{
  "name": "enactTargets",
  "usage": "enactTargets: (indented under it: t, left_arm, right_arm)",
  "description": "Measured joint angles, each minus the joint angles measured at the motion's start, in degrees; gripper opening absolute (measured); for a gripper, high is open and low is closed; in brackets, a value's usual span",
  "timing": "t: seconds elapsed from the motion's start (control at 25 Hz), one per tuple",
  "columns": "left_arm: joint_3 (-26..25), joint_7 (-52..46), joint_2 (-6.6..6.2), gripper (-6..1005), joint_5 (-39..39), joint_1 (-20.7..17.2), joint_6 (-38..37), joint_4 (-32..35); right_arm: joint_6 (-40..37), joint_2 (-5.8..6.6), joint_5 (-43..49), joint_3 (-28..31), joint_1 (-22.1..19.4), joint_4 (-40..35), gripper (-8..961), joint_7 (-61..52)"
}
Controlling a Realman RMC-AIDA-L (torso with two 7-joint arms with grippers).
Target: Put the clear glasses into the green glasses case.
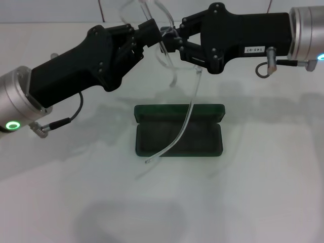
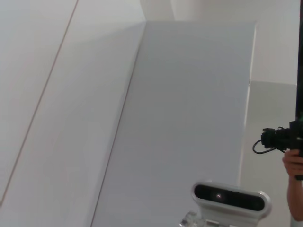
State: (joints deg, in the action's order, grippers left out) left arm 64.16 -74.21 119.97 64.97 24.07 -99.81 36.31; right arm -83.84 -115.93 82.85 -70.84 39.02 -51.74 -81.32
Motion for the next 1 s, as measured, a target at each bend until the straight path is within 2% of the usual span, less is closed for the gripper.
enactTargets:
  t: [0.6,0.88,1.0]
  left_arm:
    - [0.24,0.39,0.00,35,-1.08,-0.79,0.52,-0.31]
    - [0.03,0.50,-0.43,35,-0.74,-0.89,-5.29,-0.19]
    - [-0.90,0.03,-0.70,35,-1.16,-1.96,-6.61,0.47]
  right_arm:
    - [0.09,-0.02,-0.37,-1.00,-0.18,0.44,115,0.17]
    - [0.83,-0.06,-1.94,-0.45,-1.22,0.56,115,1.36]
    - [0.15,0.15,-2.15,1.58,-2.36,0.11,116,1.61]
